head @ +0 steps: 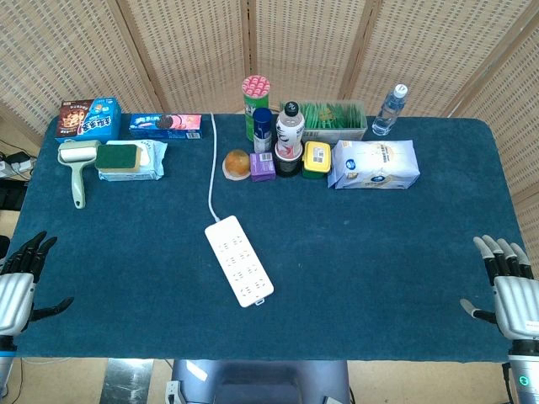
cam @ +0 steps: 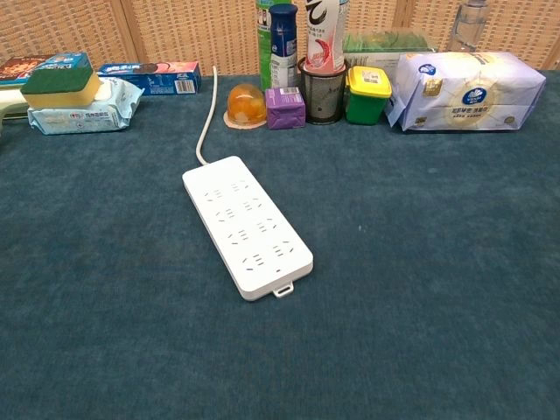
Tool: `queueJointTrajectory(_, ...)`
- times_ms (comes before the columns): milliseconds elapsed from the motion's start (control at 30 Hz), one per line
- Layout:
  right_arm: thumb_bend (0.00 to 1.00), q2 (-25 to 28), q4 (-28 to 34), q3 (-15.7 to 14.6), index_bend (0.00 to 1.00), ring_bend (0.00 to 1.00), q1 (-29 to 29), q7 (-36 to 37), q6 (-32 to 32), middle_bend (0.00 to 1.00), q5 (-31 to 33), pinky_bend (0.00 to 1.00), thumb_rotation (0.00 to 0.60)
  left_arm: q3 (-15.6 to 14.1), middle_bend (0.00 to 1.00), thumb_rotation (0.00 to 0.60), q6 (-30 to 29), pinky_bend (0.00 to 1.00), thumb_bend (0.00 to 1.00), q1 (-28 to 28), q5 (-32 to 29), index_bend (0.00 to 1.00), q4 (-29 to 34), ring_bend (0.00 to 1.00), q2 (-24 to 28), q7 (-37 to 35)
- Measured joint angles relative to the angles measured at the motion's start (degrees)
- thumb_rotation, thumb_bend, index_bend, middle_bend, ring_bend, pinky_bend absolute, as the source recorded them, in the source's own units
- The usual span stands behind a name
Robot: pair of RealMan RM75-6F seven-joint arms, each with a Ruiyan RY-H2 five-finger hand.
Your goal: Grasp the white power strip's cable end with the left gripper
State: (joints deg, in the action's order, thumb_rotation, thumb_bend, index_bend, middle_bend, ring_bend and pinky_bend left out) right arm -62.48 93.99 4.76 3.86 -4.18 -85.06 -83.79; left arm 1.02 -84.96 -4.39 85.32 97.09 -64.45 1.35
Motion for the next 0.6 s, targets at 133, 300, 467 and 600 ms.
queueJointTrajectory(133,0.00,0.11,0.22,0.08,0.06,0.07,0.01,0.11,-0.07,0.08,-0.02,0.00,0.600,-0.02,0.00,0.600,0.17,0.11,0.09,0.01,-0.08,0.00,-0.32,0.00,-0.23,0.36)
queueJointTrajectory(300,0.00,0.11,0.44,-0.03,0.06,0.07,0.00,-0.27,-0.12,0.08,-0.24,0.00,0.600,-0.01,0.00,0.600,0.28,0.11,0.09,-0.13,0.33,0.00,-0.72,0.00,-0.40,0.19)
queueJointTrajectory(467,0.00,0.05,0.55,0.00,0.06,0.07,0.05,-0.43,0.04,0.08,-0.06,0.00,0.600,0.90,0.88,0.600,-1.42,0.62,0.14,-0.25,0.69,0.00,-1.71,0.76,-2.01,-0.07)
queueJointTrajectory(600,0.00,-0.11,0.59,-0.03,0.06,0.07,0.16,-0.48,0.28,0.08,0.00,0.00,0.600,1.61,1.00,0.600,-1.01,1.00,0.31,-1.03,0.90,0.00,-2.81,1.00,-4.55,-2.09)
